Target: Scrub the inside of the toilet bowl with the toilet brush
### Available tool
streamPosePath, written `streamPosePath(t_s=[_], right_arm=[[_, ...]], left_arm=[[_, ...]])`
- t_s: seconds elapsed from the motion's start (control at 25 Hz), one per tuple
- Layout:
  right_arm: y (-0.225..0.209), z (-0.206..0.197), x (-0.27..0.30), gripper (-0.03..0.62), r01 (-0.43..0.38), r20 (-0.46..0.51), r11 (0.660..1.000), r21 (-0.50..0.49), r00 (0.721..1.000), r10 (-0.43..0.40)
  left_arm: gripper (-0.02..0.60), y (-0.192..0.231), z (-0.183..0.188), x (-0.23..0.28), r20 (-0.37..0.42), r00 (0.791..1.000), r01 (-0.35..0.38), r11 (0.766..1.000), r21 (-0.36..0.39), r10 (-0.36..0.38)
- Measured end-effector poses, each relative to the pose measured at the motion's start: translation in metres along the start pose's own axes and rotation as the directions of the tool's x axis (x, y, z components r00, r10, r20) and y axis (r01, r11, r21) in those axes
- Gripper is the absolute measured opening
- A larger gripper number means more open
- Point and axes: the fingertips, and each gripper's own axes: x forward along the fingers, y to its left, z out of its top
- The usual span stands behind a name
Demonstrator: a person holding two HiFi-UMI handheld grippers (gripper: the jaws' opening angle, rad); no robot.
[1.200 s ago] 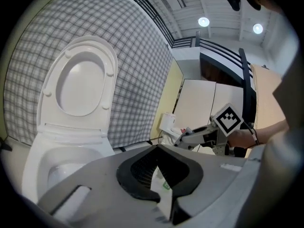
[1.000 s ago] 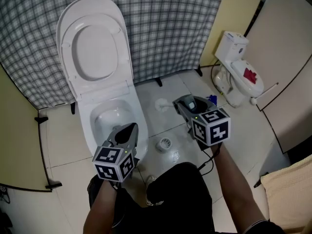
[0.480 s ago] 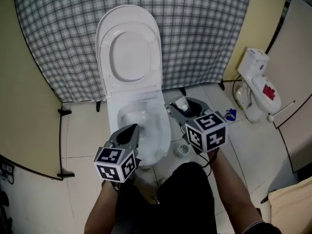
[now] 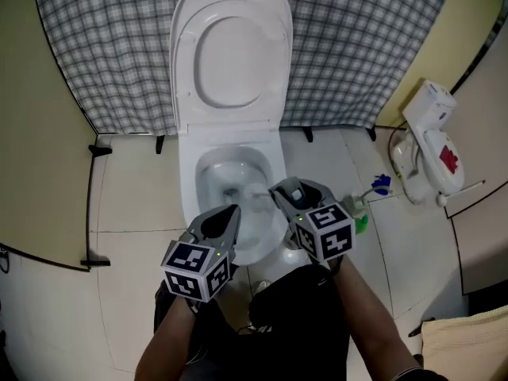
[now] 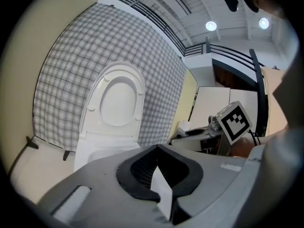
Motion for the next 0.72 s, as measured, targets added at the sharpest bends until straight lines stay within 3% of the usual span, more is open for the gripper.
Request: streamPosePath(t_s=[0.16,0.52,0.72], right_arm=[[-0.007,-0.011,0.031,0.206,0.027,-0.015,1.0,-0.001,1.0,-0.027],[-0.028,0.002,0.081,0.209,0.114,0.022,0.992,-0.06,0.993,-0.113],[-0.023,-0.007,0.084,0.21,0.133,-0.042,0.987,-0.095,0.99,-0.137]], left_arm=[[0.009,0.013,-0.015,0.019,-0.02,0.999,0.028,0.999,0.017,-0.027],[0.009,0.036,-0.02,0.051,-0.013,0.999,0.028,0.997,-0.072,-0.029],[0.009,0.036,-0.023,0.049,-0.026,0.999,0.016,0.997,-0.081,-0.018]])
